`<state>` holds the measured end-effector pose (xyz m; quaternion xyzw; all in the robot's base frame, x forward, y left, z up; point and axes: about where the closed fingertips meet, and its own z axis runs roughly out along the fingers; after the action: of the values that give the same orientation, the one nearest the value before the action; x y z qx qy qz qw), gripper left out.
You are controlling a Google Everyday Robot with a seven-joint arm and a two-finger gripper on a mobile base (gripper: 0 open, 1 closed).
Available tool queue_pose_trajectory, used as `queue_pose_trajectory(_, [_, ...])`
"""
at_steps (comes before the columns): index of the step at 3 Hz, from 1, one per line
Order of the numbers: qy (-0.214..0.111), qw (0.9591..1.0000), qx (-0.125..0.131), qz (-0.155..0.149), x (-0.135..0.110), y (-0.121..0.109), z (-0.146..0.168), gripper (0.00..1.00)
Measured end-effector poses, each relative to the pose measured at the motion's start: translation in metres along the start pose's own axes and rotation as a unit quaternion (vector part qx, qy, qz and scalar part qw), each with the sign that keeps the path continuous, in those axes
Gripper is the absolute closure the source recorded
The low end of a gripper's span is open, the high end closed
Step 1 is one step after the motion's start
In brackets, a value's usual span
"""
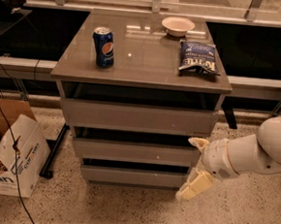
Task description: Open bottom drawer
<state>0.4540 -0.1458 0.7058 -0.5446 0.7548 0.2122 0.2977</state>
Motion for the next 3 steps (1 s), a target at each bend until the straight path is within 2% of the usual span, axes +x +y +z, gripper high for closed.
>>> queue_pose_trajectory(1, [0.000, 1.0000, 0.000, 0.000, 0.000, 0.000, 0.000, 0.00])
queue_pose_trajectory(2, [0.010, 0.9997, 0.023, 0.007, 0.008, 0.003, 0.010, 0.00])
queue_pose_trajectory(3, [0.003, 0.9980, 0.060, 0.021, 0.021, 0.001, 0.034, 0.00])
